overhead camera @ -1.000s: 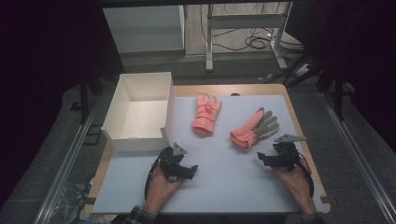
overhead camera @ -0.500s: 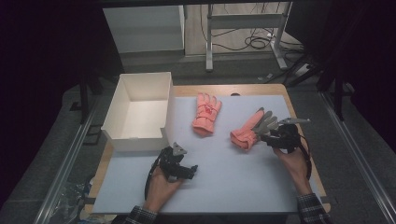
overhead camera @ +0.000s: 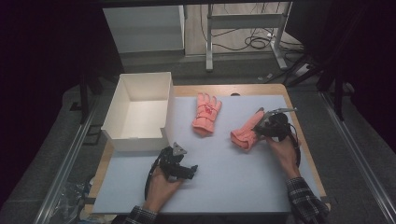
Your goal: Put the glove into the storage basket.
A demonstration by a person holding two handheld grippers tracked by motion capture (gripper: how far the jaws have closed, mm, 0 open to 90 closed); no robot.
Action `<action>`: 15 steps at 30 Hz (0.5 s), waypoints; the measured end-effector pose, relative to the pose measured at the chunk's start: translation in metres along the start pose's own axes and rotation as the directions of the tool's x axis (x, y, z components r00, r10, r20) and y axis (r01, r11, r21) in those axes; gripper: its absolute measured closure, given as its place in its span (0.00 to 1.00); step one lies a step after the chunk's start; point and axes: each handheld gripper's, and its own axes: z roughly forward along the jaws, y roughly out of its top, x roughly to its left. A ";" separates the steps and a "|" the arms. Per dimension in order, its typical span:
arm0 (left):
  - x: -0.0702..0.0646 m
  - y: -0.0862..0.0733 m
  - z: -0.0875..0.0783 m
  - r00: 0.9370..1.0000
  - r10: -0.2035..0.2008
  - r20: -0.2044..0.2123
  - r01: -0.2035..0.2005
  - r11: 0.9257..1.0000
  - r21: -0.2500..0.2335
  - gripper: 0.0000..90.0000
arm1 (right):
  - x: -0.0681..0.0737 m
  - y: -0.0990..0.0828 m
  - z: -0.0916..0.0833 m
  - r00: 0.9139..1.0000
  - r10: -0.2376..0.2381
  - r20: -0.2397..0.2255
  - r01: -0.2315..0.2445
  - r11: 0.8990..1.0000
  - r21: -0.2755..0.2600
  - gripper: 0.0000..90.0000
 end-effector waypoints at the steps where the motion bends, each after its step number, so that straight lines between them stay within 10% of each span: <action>1: 0.000 0.000 0.000 1.000 0.000 0.001 0.000 1.000 0.001 0.02 | -0.001 -0.001 0.002 1.000 0.013 -0.008 -0.013 1.000 -0.006 0.53; 9: 0.000 0.000 0.000 1.000 0.000 0.000 0.000 1.000 0.000 0.02 | 0.008 -0.006 0.008 0.999 0.009 0.049 -0.009 1.000 0.010 0.89; 15: 0.000 0.000 0.000 1.000 0.001 0.001 -0.001 1.000 0.001 0.02 | 0.011 -0.005 0.007 0.998 -0.014 0.067 0.013 1.000 0.011 0.95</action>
